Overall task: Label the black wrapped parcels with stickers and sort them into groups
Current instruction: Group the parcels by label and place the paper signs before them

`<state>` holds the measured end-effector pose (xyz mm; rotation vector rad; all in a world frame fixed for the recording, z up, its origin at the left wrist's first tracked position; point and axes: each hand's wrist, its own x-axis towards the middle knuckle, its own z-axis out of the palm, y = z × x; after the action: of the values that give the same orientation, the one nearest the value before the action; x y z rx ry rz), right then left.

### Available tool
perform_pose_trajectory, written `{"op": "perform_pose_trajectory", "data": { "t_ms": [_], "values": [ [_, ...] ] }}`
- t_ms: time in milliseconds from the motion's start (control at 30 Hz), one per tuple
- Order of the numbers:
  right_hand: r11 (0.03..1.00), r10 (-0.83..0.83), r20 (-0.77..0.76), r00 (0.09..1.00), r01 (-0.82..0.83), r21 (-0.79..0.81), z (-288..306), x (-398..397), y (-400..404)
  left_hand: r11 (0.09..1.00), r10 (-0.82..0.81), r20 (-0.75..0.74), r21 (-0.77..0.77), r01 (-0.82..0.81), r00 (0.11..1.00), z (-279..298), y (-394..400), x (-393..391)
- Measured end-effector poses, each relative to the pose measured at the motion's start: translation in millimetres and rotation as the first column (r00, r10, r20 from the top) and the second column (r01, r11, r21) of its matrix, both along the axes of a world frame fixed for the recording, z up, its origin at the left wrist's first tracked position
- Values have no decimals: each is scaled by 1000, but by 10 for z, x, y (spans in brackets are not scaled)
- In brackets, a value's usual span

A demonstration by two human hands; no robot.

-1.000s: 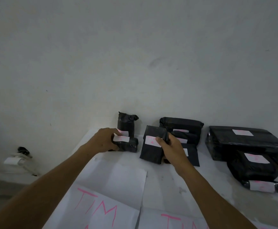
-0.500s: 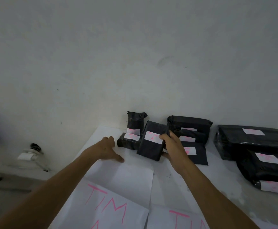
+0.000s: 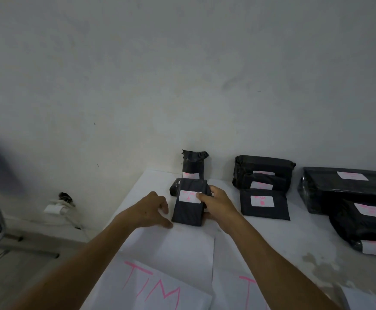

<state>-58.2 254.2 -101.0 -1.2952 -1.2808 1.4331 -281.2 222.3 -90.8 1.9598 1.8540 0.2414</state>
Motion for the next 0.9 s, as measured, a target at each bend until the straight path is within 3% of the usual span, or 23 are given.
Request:
{"op": "perform_pose_trajectory", "data": {
  "t_ms": [133, 233, 333, 433, 767, 833, 900],
  "values": [
    [999, -40, -65, 997, 41, 23, -2, -55, 0, 1000, -29, -2, 7, 29, 1000, 19, -98, 6],
    [992, -23, 217, 976, -4, 126, -63, -99, 16, 999, -26, -13, 23, 26, 1000, 34, -131, 15],
    [966, -63, 534, 843, -84, 246, -95, -128, -1, 999, -4, -38, 40, 5, 999, 58, -160, 50],
    [959, -84, 681, 727, -127, 254, -106, -133, -23, 999, 18, -90, 41, -15, 996, 73, -192, 88],
    [976, 92, 605, 791, -193, 103, -78, -60, -122, 989, 118, -311, -44, -139, 943, 162, -368, 162],
    [976, 109, 661, 742, -205, 69, -54, -15, -153, 981, 129, -340, -93, -170, 932, 196, -401, 133],
    [969, 145, 774, 616, -245, 14, -4, 43, -224, 971, 136, -352, -137, -194, 926, 254, -465, 115]
  ]
}}
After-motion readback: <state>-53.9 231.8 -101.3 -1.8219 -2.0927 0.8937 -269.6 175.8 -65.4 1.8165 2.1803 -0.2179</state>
